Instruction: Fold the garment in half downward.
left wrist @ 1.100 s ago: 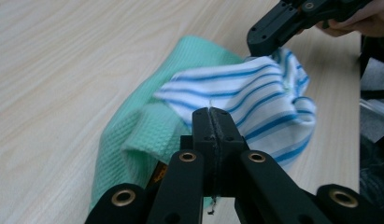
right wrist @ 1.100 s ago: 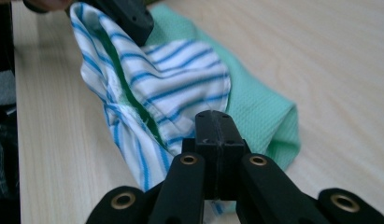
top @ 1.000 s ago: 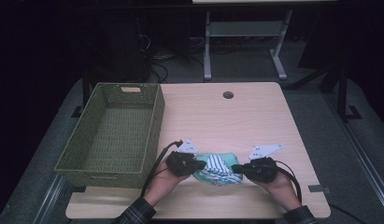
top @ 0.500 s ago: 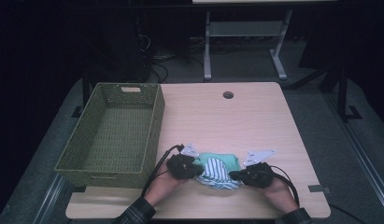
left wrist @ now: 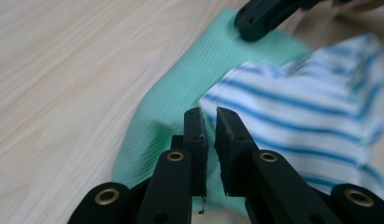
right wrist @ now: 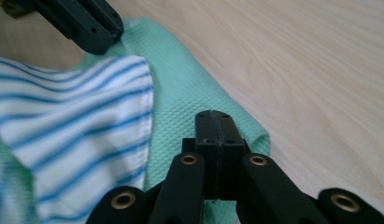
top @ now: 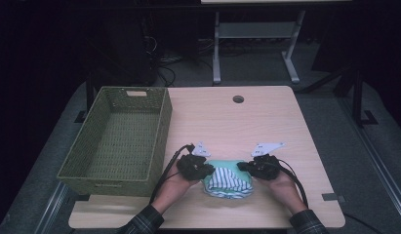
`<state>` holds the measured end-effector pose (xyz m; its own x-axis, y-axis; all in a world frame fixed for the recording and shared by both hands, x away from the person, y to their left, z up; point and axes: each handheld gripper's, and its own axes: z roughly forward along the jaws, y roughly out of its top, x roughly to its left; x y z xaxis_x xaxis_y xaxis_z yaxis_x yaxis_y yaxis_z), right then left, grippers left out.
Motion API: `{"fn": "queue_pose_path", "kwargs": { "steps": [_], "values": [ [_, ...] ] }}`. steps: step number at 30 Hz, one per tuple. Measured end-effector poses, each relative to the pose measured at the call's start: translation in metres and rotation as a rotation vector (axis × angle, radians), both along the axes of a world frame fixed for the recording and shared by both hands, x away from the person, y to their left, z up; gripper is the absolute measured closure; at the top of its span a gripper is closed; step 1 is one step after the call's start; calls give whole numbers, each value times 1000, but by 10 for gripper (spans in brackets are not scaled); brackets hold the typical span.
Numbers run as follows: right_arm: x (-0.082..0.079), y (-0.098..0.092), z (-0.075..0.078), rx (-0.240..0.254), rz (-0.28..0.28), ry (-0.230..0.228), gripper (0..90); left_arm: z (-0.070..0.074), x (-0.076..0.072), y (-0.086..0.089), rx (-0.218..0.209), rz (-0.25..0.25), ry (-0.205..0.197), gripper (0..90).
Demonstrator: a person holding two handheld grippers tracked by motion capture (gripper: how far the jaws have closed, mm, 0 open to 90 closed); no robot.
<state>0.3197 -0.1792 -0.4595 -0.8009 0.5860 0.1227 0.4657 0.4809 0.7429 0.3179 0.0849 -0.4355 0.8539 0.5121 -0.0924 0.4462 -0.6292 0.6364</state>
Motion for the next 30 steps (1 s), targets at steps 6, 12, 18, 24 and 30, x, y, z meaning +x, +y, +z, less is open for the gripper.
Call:
{"fn": "queue_pose_path", "kwargs": {
  "steps": [6, 12, 18, 24, 30],
  "values": [
    [7, -1, -10, -37, -22, 16, 896, -7, 7, 8, 16, 38, 30, 818],
    [2, -2, -9, -37, -26, 18, 896, -8, 16, 6, 43, 92, -37, 789],
    [-2, -5, -3, -20, -32, -4, 896, 4, 18, 11, -10, 106, -74, 814],
    [9, -13, 6, 26, -60, -40, 896, 24, 0, 17, -115, 54, -65, 891],
    [25, -8, 6, 24, -71, -42, 896, 25, -18, 21, -189, 9, -33, 895]
  ]
}}
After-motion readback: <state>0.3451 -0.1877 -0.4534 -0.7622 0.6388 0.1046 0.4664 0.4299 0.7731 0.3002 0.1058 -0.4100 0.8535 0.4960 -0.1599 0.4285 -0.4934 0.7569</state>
